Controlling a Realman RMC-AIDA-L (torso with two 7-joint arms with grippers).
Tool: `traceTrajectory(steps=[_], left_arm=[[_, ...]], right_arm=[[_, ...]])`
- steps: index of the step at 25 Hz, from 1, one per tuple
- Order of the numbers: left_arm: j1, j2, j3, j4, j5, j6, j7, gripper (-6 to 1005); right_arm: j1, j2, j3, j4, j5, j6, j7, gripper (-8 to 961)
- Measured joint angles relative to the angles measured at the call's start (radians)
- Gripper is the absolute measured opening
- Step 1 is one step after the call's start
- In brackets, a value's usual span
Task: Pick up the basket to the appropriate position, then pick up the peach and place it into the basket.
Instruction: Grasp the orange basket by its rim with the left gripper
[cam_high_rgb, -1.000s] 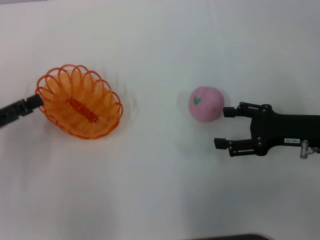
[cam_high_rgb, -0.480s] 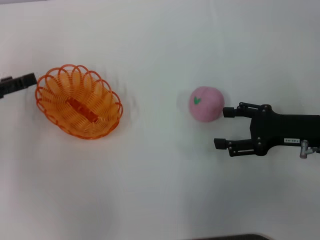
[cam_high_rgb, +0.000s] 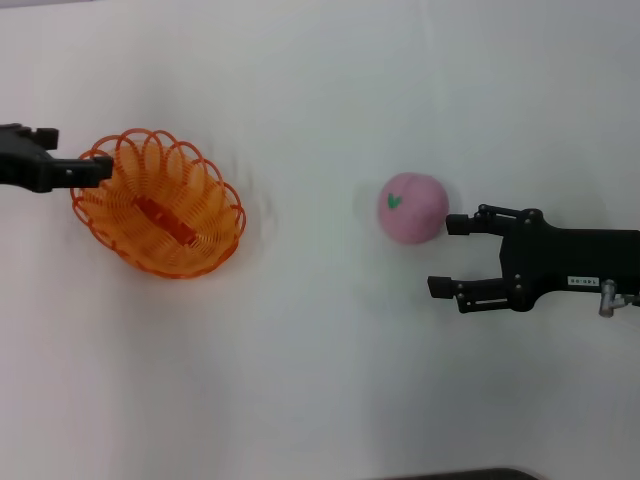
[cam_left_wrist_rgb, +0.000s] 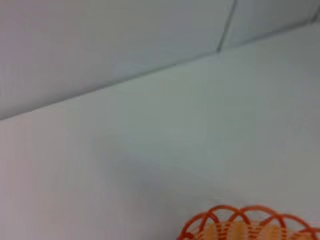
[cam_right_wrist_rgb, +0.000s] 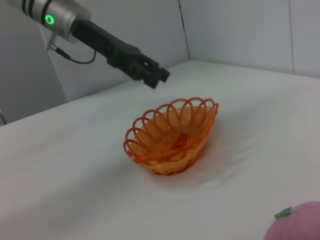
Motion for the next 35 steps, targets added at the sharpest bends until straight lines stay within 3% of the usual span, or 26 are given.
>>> traceTrajectory(steps=[11, 20, 35], left_arm=[[-0.093, -0.003, 0.082, -0.015, 0.173, -0.081, -0.011, 884], [-0.222, 0.015, 0.083, -0.163, 0.31, -0.098, -0.022, 884], [-0.301, 0.016, 0.092, -0.269, 0.438, -0.175, -0.032, 885]], right_arm=[[0.0, 0.0, 0.001, -0.007, 0.0, -0.004, 0.0, 944], [0.0, 0.003, -0.001, -0.013, 0.0, -0.004, 0.0, 944], [0.006, 0.005, -0.001, -0.012, 0.0, -0.006, 0.0, 943]])
